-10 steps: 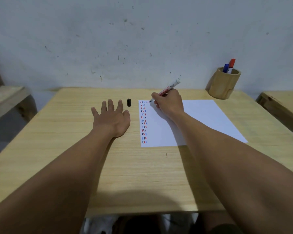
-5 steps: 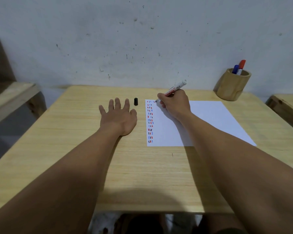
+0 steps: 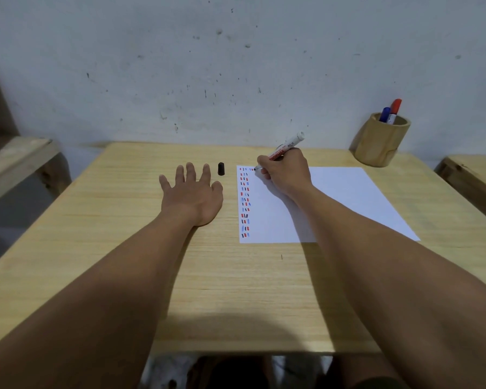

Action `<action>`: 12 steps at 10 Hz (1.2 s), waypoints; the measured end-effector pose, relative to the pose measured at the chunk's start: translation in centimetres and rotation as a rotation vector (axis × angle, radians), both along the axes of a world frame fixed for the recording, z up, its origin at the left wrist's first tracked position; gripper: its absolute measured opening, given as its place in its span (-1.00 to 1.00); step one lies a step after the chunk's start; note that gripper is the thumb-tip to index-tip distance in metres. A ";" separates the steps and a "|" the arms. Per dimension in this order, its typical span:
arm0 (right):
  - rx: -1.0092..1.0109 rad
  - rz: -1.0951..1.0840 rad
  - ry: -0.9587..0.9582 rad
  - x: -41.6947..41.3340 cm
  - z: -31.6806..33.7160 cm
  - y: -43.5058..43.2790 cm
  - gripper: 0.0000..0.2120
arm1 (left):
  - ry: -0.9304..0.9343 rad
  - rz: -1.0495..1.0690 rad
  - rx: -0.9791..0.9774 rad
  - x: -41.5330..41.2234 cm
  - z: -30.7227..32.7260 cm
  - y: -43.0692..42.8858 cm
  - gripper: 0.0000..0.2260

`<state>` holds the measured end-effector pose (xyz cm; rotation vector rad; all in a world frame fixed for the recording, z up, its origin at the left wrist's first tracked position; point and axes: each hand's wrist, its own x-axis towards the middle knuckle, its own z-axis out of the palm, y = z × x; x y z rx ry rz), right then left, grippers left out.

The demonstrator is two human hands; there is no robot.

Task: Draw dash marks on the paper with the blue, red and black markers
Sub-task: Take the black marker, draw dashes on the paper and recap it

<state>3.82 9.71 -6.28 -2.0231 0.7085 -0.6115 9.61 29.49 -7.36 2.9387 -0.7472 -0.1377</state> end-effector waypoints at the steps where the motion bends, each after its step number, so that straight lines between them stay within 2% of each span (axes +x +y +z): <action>1: 0.008 -0.002 -0.006 0.0 0.0 0.0 -0.74 | 0.002 -0.001 0.000 0.0 0.0 0.0 -0.44; 3: 0.019 -0.003 -0.005 0.0 0.0 0.0 -0.76 | 0.006 0.001 -0.001 0.0 0.0 0.0 -0.44; 5: 0.159 -0.019 -0.129 -0.3 0.5 -0.1 -0.80 | 0.034 0.013 -0.046 -0.1 0.2 0.0 -0.43; 6: 0.214 -0.012 -0.197 -0.6 1.2 -0.1 -0.83 | 0.049 0.054 -0.202 0.1 0.7 0.0 -0.41; 7: 0.193 0.009 -0.214 -0.8 2.0 -0.1 -0.84 | -0.036 0.072 -0.431 0.3 1.5 -0.4 -0.44; 8: 0.188 0.015 -0.219 -1.1 2.6 -0.1 -0.86 | -0.129 0.027 -0.480 0.8 2.0 -1.0 -0.52; 10: 0.282 0.039 -0.252 -1.9 3.7 0.4 -0.84 | -0.112 -0.019 -0.534 1.2 1.9 -1.8 -0.73; 11: 0.326 0.069 -0.272 -2.6 4.5 0.8 -0.82 | -0.116 0.018 -0.648 0.6 2.4 -2.4 -0.77; 12: 0.395 0.100 -0.306 -3.5 5.4 0.8 -0.84 | 0.012 0.078 -0.913 -0.3 4.2 -3.6 -0.82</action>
